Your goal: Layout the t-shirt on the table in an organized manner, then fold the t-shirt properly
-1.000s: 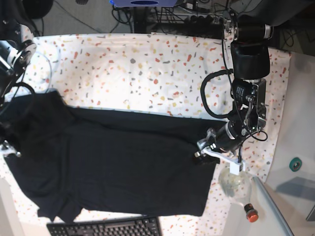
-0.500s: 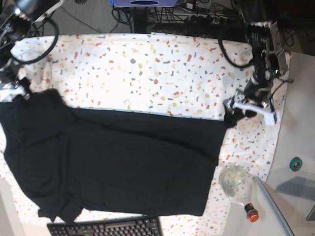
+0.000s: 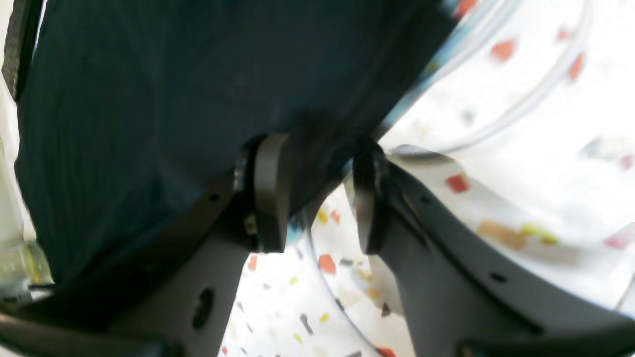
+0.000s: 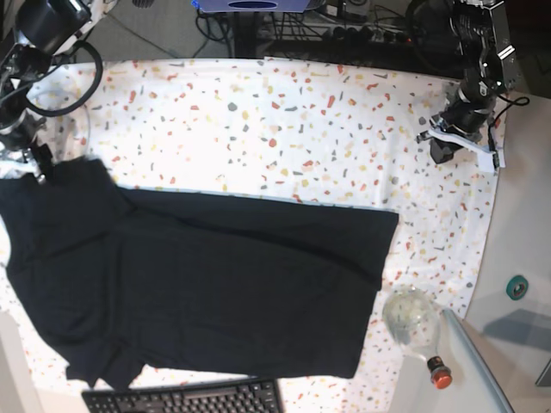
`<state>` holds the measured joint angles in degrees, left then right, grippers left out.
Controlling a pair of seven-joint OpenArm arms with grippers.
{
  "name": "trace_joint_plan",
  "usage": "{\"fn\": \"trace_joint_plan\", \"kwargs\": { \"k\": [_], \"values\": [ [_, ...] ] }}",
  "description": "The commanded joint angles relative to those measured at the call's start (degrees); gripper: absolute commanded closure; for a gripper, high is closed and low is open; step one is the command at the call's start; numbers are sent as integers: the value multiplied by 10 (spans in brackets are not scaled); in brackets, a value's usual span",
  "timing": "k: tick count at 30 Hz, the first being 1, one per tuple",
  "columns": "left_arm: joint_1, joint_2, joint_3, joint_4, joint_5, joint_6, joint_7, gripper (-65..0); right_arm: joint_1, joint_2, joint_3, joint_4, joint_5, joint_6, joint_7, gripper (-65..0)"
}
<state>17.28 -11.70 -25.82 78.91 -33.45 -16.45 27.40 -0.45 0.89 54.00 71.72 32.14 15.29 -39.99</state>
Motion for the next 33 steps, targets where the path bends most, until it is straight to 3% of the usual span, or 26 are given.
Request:
{"fn": "trace_joint_plan", "kwargs": {
  "k": [1, 8, 18, 20, 22, 23, 27, 33],
  "values": [
    [0, -6, -2, 10, -6, -3, -12, 0, 5, 15, 0, -4, 7, -4, 13, -203],
    [-3, -6, -2, 9, -6, -3, -12, 0, 43, 59, 0, -106, 6, -7, 32, -204],
    [-3, -6, -2, 8, -6, -3, -12, 0, 52, 55, -5, -117, 5, -7, 32, -198],
    [-2, -7, -2, 8, -6, -3, -12, 0, 50, 55, -5, -116, 6, -7, 32, -141],
    [-2, -7, -2, 7, -5, -3, -12, 0, 48, 56, -5, -109, 6, -7, 30, -15],
    [-2, -7, -2, 7, -5, -3, -12, 0, 48, 55, -5, -101, 6, -6, 29, 0],
    [-4, -6, -2, 7, -5, -3, -12, 0, 49, 54, -5, -79, 6, -6, 27, 0],
    [-4, -6, -2, 7, -5, -3, -12, 0, 68, 54, -5, -49, 5, -7, -20, 0]
  ]
}}
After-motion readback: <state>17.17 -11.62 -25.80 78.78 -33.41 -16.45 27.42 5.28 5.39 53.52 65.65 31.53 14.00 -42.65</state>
